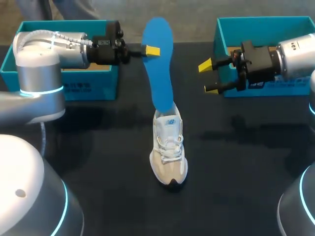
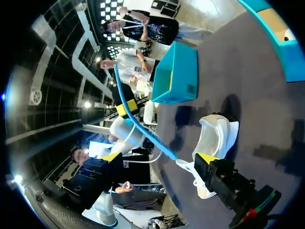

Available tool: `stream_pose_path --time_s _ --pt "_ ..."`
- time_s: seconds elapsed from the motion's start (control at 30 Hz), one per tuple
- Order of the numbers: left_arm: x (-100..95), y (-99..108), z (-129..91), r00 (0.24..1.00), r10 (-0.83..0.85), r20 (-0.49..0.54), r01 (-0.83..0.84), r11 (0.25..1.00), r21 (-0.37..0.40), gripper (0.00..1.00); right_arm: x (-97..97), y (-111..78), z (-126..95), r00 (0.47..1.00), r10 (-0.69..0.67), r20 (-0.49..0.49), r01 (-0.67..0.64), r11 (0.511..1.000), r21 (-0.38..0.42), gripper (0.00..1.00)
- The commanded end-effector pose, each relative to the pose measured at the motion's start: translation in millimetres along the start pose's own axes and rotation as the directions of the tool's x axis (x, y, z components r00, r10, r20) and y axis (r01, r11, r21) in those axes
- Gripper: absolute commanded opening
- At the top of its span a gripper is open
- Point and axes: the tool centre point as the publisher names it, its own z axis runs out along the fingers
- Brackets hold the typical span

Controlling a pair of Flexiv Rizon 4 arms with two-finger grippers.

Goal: Take the shoe out of the shoebox, open the shoe tongue, remove and reinsert the insole, then place the shoe into the shoebox

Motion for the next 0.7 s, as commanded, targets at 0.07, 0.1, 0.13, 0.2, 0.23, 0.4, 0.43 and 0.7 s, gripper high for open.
stream_pose_path --time_s 0.07,0.1,0.13,0.2,0.23,0.4,0.43,0.7 --pt "6.5 2 -1 1.0 -0.001 0.012 0.001 1.0 0.003 0.0 0.5 0.7 2 1.0 0.001 0.003 -0.001 1.0 0.0 1.0" --pt "6.5 2 -1 1.0 -0.001 0.012 0.001 1.0 0.003 0.0 0.5 0.7 2 1.0 0.001 0.003 -0.001 1.0 0.0 1.0" --pt "6.5 2 -1 1.0 -0.001 0.012 0.001 1.0 0.003 0.0 0.5 0.7 2 1.0 0.001 0.003 -0.001 1.0 0.0 1.0" --pt "6.5 2 -1 1.0 -0.001 0.012 0.001 1.0 0.003 0.0 0.5 0.7 2 1.0 0.001 0.003 -0.001 1.0 0.0 1.0" --pt "6.5 2 -1 1.0 -0.001 0.012 0.001 1.0 0.003 0.0 0.5 0.7 2 1.0 0.001 0.003 -0.001 1.0 0.0 1.0" --pt "6.5 2 -1 1.0 -0.001 0.012 0.001 1.0 0.003 0.0 0.5 0.7 2 1.0 0.001 0.003 -0.001 1.0 0.0 1.0" --pt "6.5 2 -1 1.0 -0.001 0.012 0.001 1.0 0.003 0.0 0.5 0.7 2 1.0 0.001 0.003 -0.001 1.0 0.0 1.0" --pt "10.8 -13 -6 0.894 0.448 0.031 -0.448 0.894 0.013 0.0 0.5 0.7 2 1.0 0.001 0.003 -0.001 1.0 0.0 1.0"
